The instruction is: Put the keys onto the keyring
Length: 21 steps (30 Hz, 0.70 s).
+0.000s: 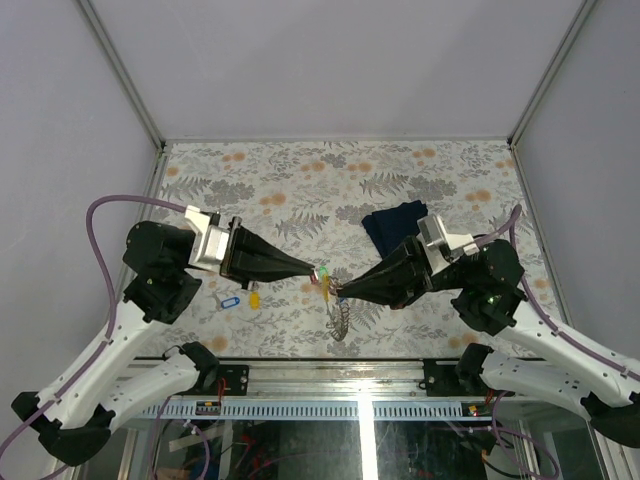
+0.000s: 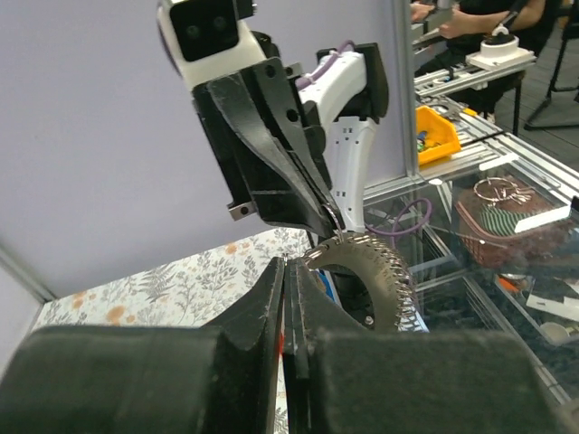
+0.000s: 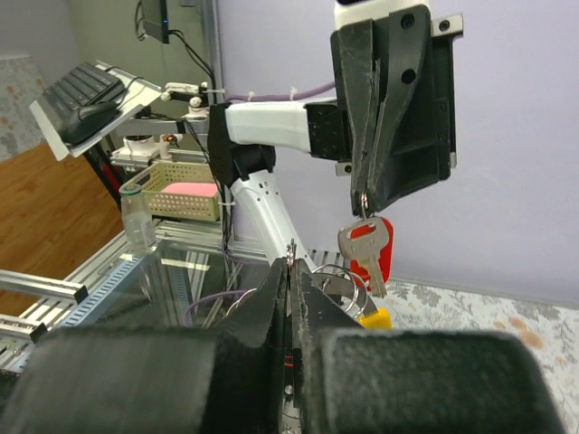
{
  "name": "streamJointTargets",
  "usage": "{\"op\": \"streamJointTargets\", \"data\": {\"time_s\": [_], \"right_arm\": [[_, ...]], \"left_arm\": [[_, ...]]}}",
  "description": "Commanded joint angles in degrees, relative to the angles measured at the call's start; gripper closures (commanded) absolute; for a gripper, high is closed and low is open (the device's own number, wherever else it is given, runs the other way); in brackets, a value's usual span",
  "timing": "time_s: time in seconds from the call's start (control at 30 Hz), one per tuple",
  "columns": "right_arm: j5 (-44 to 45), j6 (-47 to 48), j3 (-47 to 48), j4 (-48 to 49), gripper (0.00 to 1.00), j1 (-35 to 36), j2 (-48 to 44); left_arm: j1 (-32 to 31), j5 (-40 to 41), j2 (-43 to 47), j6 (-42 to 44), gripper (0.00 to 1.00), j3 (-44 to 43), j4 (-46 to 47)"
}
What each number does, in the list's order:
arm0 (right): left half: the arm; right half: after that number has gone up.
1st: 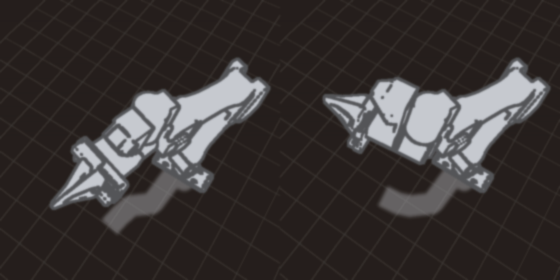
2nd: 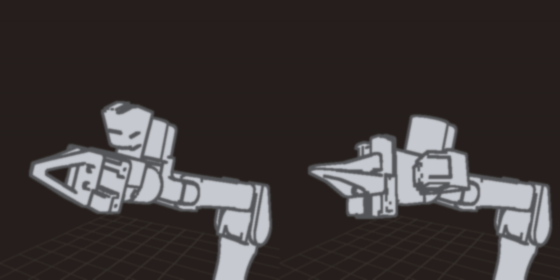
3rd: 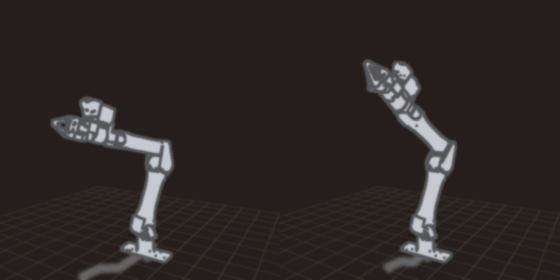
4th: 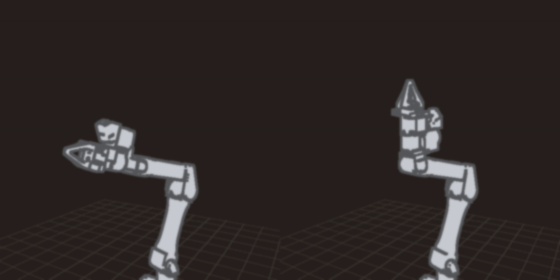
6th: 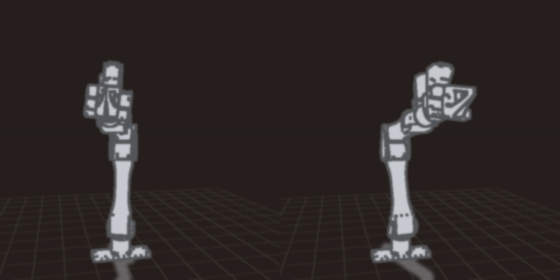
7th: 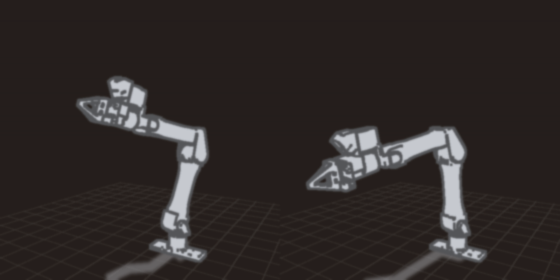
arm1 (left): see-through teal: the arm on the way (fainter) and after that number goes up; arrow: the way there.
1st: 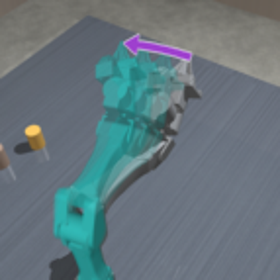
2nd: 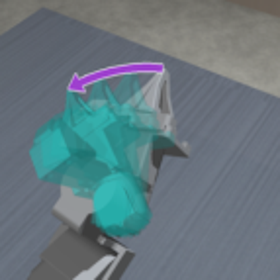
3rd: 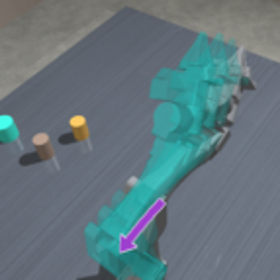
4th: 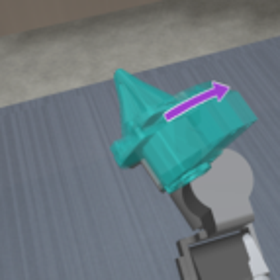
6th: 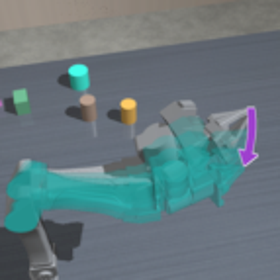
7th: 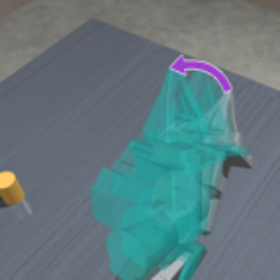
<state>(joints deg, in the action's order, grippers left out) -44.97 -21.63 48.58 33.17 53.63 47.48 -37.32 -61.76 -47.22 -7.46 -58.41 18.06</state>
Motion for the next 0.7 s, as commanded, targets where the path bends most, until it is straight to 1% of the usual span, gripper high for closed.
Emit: {"op": "streamJointTargets", "data": {"time_s": [0.0, 0.07, 0.13, 0.23, 0.3, 0.37, 0.5, 0.57, 0.67], "right_arm": [[-5.6, -2.2, 1.7, 12.7, 1.00, 0.3, 1.7], [-7.9, -2.7, 0.5, 19.0, 1.00, 0.3, 2.4], [-7.0, -1.1, -2.1, 23.8, 1.00, 0.3, 2.2], [-7.6, 5.8, -3.4, 23.6, 1.00, 0.3, 1.3], [-9.0, 12.5, -2.2, 18.4, 1.00, 0.3, 0.3], [-10.8, 20.1, -0.4, 10.8, 1.00, 0.3, -1.0], [-11.2, 35.8, 2.8, -3.4, 1.00, 0.3, -3.0], [-11.2, 41.0, 4.5, -9.0, 1.00, 0.3, -3.4], [-11.3, 46.3, 6.7, -15.4, 1.00, 0.3, -3.7]], "left_arm": [[-1.4, -5.4, 0.2, 2.8, 1.00, -2.6, 1.7], [-2.2, -6.4, -0.4, 4.3, 1.00, -3.8, -0.7], [-2.6, -7.2, -0.9, 6.4, 1.00, -5.3, -3.1], [-3.0, -8.0, -1.4, 6.7, 1.00, -6.1, -3.8], [-3.2, -8.4, -1.5, 6.8, 1.00, -6.7, -4.0], [-3.2, -8.8, -1.8, 7.1, 1.00, -7.3, -4.7], [-3.3, -9.6, -2.7, 8.5, 1.00, -8.6, -6.9], [-3.4, -9.8, -3.2, 8.7, 1.00, -8.8, -6.9], [-3.9, -10.1, -3.9, 8.8, 1.00, -9.2, -6.9]]}}
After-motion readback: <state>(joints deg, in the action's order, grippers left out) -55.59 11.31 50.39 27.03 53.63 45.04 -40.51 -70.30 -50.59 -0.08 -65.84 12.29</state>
